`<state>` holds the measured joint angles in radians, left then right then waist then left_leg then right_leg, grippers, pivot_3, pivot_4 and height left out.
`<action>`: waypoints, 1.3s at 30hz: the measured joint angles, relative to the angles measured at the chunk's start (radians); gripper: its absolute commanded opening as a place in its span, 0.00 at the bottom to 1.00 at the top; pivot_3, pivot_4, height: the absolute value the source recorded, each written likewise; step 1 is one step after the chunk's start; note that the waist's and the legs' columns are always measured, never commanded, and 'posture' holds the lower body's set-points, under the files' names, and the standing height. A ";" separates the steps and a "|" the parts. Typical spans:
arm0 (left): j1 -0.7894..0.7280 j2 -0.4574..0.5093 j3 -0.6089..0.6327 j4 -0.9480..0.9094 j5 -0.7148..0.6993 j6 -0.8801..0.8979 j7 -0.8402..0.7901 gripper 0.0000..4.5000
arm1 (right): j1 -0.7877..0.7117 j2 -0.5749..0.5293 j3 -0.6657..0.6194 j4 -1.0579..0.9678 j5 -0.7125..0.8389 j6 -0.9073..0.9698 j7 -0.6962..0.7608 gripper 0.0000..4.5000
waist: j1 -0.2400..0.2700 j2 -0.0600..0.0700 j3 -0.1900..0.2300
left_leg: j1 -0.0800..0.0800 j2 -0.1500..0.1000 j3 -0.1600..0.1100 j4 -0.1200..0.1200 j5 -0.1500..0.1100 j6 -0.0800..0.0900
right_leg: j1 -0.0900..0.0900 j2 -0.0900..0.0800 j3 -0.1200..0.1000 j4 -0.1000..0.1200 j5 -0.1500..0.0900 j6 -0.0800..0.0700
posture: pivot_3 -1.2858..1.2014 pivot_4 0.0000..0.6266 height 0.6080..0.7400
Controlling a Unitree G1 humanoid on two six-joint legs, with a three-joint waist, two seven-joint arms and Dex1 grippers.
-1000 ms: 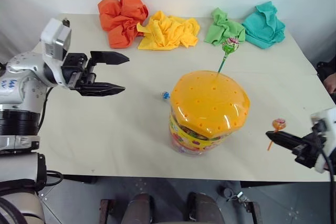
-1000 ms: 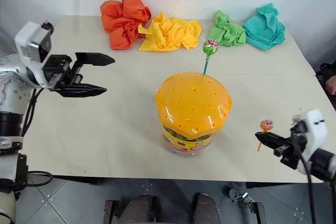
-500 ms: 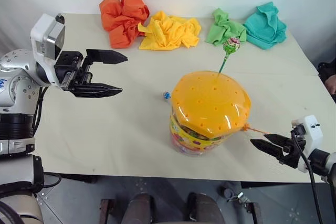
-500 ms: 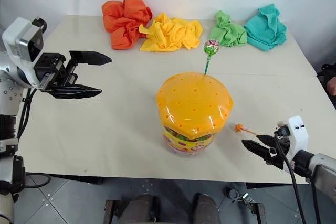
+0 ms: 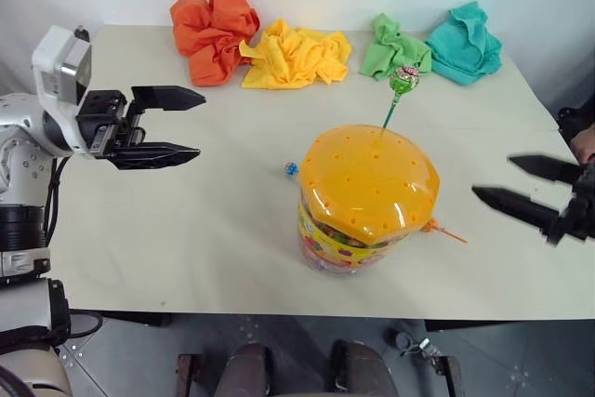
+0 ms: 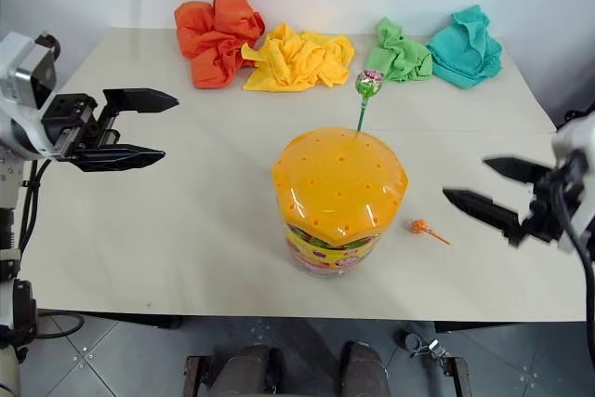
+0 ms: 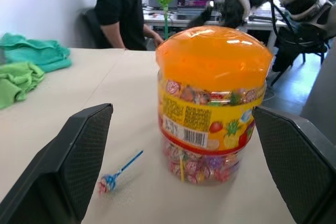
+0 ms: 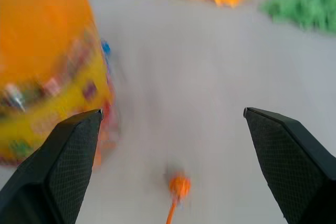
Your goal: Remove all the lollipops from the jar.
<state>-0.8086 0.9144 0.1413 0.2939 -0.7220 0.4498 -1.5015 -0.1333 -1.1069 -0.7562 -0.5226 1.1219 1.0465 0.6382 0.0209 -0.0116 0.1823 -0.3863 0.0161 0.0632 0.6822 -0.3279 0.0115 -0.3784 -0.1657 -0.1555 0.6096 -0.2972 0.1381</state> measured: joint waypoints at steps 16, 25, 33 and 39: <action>0.058 -0.032 0.020 -0.048 0.001 0.008 0.001 1.00 | -0.633 0.089 0.574 0.300 -0.099 -0.098 0.198 1.00 | -0.001 0.000 0.000 | -0.004 0.000 0.002 0.000 0.000 0.000 | -0.005 0.000 0.000 0.001 0.000 0.000 | 0.52 0.24 1.00; 0.077 -0.031 0.043 -0.091 0.000 0.018 0.001 1.00 | -0.757 0.217 0.691 0.437 -0.207 -0.140 0.331 0.80 | -0.002 0.000 0.000 | -0.006 0.000 0.004 0.000 0.000 0.000 | -0.009 0.000 0.002 0.003 0.000 0.000 | 0.52 0.24 1.00; 0.077 -0.031 0.055 -0.116 -0.006 0.037 0.002 1.00 | -0.801 0.254 0.695 0.483 -0.255 -0.150 0.372 0.19 | -0.002 0.000 0.000 | -0.009 0.000 0.006 0.001 0.000 0.000 | -0.014 0.000 0.004 0.005 0.000 0.000 | 0.52 0.24 1.00; 0.076 -0.031 0.057 -0.121 -0.006 0.039 0.002 1.00 | -0.876 0.291 0.672 0.491 -0.268 -0.152 0.350 0.01 | -0.009 0.000 0.000 | -0.009 0.000 0.006 0.001 0.000 0.000 | -0.015 0.000 0.005 0.007 0.000 0.000 | 0.52 0.24 1.00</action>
<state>-0.7330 0.8835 0.1979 0.1733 -0.7284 0.4890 -1.4999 -1.0089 -0.8160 -0.0845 -0.0319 0.8541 0.8948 0.9882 0.0121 -0.0117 0.1827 -0.3954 0.0159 0.0694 0.6832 -0.3277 0.0111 -0.3932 -0.1658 -0.1510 0.6165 -0.2972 0.1380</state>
